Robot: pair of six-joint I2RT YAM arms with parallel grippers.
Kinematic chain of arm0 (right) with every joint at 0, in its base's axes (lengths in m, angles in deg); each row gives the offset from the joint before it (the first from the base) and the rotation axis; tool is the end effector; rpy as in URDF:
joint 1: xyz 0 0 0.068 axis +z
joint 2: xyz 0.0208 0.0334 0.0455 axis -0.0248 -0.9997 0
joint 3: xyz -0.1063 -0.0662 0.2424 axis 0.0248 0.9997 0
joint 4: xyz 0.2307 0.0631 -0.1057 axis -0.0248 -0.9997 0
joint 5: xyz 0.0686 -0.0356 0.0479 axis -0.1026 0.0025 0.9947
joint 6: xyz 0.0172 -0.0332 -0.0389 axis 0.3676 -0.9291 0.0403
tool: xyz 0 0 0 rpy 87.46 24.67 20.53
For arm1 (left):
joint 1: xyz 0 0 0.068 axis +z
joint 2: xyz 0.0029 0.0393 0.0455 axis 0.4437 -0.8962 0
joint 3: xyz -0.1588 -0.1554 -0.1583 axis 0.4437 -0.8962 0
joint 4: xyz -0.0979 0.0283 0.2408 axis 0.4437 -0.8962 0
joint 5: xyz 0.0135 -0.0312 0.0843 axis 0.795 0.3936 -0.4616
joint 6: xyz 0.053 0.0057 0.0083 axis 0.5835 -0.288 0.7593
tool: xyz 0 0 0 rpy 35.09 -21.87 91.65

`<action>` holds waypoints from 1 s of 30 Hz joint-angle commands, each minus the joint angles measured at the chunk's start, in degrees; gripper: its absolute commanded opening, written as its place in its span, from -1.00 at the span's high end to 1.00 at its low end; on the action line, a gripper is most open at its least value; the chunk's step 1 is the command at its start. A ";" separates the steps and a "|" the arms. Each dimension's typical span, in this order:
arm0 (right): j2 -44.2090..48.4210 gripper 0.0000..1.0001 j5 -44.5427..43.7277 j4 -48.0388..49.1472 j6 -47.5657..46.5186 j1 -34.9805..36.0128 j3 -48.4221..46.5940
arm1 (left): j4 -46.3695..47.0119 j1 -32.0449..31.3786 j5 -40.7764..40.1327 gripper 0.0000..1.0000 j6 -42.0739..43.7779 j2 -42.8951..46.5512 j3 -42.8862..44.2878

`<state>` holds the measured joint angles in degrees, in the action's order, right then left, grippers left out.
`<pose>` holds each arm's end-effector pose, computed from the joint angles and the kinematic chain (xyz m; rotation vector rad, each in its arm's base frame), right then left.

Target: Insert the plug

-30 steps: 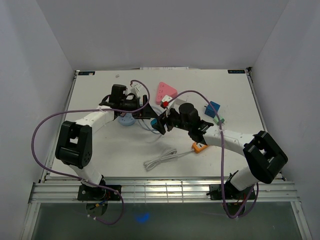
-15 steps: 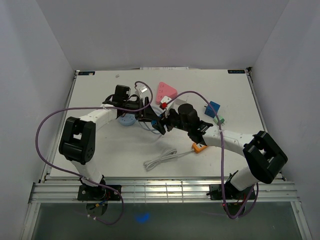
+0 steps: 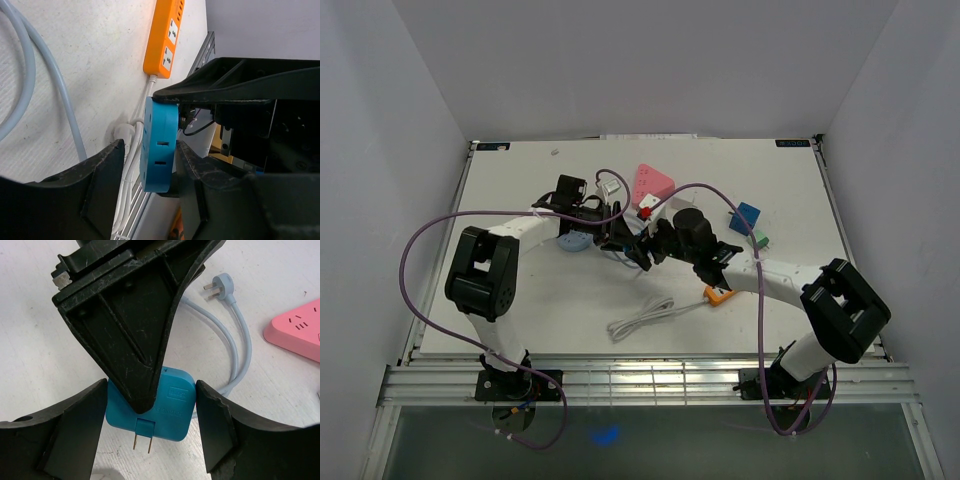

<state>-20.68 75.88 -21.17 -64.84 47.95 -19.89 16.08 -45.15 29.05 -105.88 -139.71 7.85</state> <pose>0.2300 0.2507 0.2381 -0.9240 1.6582 0.6455 0.3337 -0.1463 0.1927 0.3238 2.4926 -1.6340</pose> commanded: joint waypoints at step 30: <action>-1.26 0.08 0.59 1.28 -0.32 0.23 -3.67 | -0.38 -1.76 4.68 0.28 0.29 -1.55 1.94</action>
<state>-21.90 76.05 -21.96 -64.01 47.90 -20.85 16.27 -46.26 31.76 -105.20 -141.44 7.98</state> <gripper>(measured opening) 0.715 0.356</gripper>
